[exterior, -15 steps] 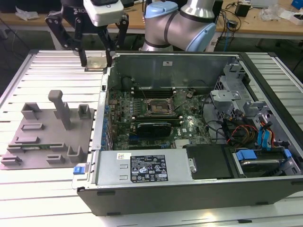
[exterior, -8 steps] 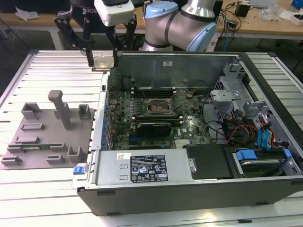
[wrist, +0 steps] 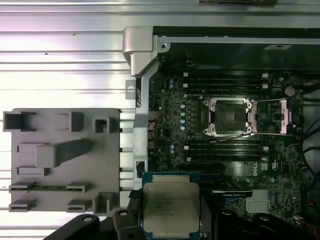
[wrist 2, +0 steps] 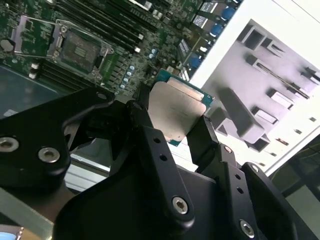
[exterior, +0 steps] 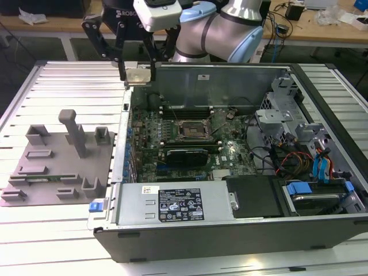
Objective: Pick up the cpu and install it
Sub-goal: 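Pick up the cpu and move it towards the insertion slot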
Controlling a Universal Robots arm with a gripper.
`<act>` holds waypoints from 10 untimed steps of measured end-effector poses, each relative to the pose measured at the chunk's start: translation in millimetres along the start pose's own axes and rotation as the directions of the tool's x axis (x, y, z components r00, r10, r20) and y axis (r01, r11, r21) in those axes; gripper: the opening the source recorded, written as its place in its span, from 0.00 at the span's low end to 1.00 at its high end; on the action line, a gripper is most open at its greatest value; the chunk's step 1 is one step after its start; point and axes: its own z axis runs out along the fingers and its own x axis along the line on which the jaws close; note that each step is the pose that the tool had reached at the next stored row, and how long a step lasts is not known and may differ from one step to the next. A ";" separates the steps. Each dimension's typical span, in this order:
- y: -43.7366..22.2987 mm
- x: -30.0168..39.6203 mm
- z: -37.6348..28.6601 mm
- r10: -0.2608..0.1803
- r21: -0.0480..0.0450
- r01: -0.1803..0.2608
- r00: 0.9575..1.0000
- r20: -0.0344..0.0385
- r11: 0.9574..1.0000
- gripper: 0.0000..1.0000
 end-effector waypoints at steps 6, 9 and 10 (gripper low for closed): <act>0.8 -12.6 -0.1 0.000 0.000 0.000 1.000 0.000 1.000 0.55; 1.3 -19.9 -0.1 0.000 0.000 0.000 1.000 0.000 1.000 0.55; 1.4 -22.0 -0.1 0.000 0.000 0.000 1.000 0.000 1.000 0.55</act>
